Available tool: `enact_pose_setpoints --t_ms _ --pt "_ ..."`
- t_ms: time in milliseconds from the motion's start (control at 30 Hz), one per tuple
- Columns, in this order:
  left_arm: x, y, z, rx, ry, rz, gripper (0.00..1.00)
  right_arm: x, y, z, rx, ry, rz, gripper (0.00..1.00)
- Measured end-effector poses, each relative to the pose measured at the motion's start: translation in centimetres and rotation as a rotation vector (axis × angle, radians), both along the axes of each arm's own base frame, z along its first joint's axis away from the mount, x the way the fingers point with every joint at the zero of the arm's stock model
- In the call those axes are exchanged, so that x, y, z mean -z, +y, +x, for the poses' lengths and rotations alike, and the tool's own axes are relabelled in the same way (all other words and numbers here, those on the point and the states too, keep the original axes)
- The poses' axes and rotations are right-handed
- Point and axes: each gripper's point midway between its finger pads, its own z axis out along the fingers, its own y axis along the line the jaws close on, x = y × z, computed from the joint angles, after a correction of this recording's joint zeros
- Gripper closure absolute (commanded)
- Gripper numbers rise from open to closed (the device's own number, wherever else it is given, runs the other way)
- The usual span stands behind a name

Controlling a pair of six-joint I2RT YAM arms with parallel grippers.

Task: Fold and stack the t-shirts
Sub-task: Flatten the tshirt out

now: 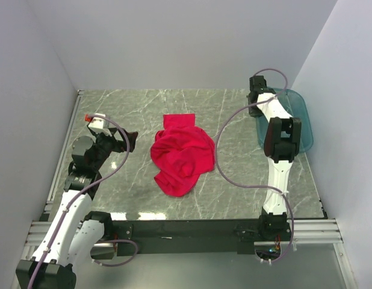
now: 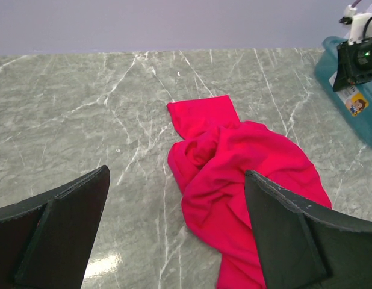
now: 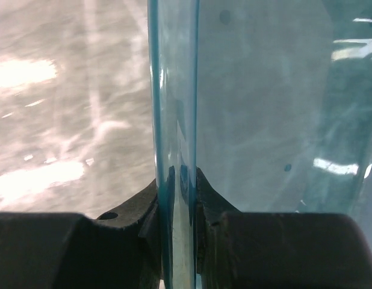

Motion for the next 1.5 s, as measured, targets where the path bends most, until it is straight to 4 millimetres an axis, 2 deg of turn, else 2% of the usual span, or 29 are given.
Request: enact_pose_setpoints --t_ms 100,200,367,500,600,633,667,733,800,833,900,967,1033,1100,1133,1233,1300,1367,1400,1500 --pt "0.3 0.0 0.1 0.001 0.011 0.001 0.01 -0.2 -1.3 0.1 0.019 -0.008 -0.004 1.00" --pt "0.5 -0.1 0.2 0.001 0.016 0.002 0.01 -0.6 -1.4 0.7 0.008 -0.017 -0.004 1.00" --pt "0.5 -0.1 0.2 0.002 0.018 0.003 0.01 -1.3 -1.5 2.8 -0.036 -0.054 -0.025 1.00" --pt "0.5 -0.2 0.2 0.005 0.018 0.003 0.01 -0.7 -1.8 3.3 -0.087 -0.042 -0.063 0.96" --pt "0.6 -0.2 0.2 0.005 0.019 0.003 0.01 0.0 -2.1 3.5 -0.121 -0.027 -0.094 0.72" --pt "0.6 -0.2 0.2 0.005 0.020 0.003 0.00 0.2 -2.2 3.6 -0.128 -0.022 -0.101 0.54" --pt "0.6 -0.2 0.2 0.005 0.021 0.003 0.01 0.4 -2.3 3.6 -0.135 -0.017 -0.111 0.46" --pt "0.7 -0.2 0.3 0.007 0.025 0.004 0.00 0.5 -2.4 3.6 -0.157 -0.008 -0.125 0.37" --pt "0.8 -0.3 0.3 0.010 0.027 0.004 0.01 0.3 -2.2 3.8 -0.176 -0.014 -0.123 0.34" --pt "0.8 -0.3 0.3 0.012 0.027 0.004 0.01 0.1 -1.8 3.7 -0.189 -0.024 -0.107 0.29" --pt "0.9 -0.5 0.3 0.019 0.030 0.003 0.01 -0.2 -1.1 2.6 -0.221 -0.019 -0.074 0.27" --pt "1.1 -1.0 0.3 0.051 0.037 0.001 0.01 -2.0 0.3 0.3 -0.281 -0.023 -0.009 0.26" --pt "1.4 -1.9 0.2 0.103 0.047 -0.003 0.01 -5.0 2.0 -0.9 -0.359 -0.108 0.040 0.25" --pt "2.1 -3.2 0.0 0.168 0.070 -0.006 0.02 -8.0 3.9 -3.7 -0.450 -0.163 0.092 0.24" --pt "2.8 -4.1 -0.1 0.207 0.095 -0.005 0.02 -10.1 5.0 -5.0 -0.508 -0.215 0.107 0.24" --pt "4.9 -6.6 -0.5 0.291 0.189 0.009 0.05 -15.6 9.1 -8.3 -0.721 -0.390 0.161 0.24" --pt "6.6 -8.4 -0.9 0.348 0.258 0.040 0.06 -17.7 12.9 -11.5 -0.949 -0.467 0.226 0.24" --pt "7.8 -9.8 -1.5 0.388 0.312 0.063 0.07 -17.5 16.3 -14.8 -1.143 -0.464 0.282 0.25" --pt "8.3 -10.3 -1.7 0.400 0.334 0.075 0.06 -16.8 17.9 -16.2 -1.223 -0.446 0.305 0.25" --pt "9.4 -10.7 -2.3 0.399 0.377 0.105 0.06 -12.5 24.7 -21.9 -1.448 -0.317 0.418 0.26"
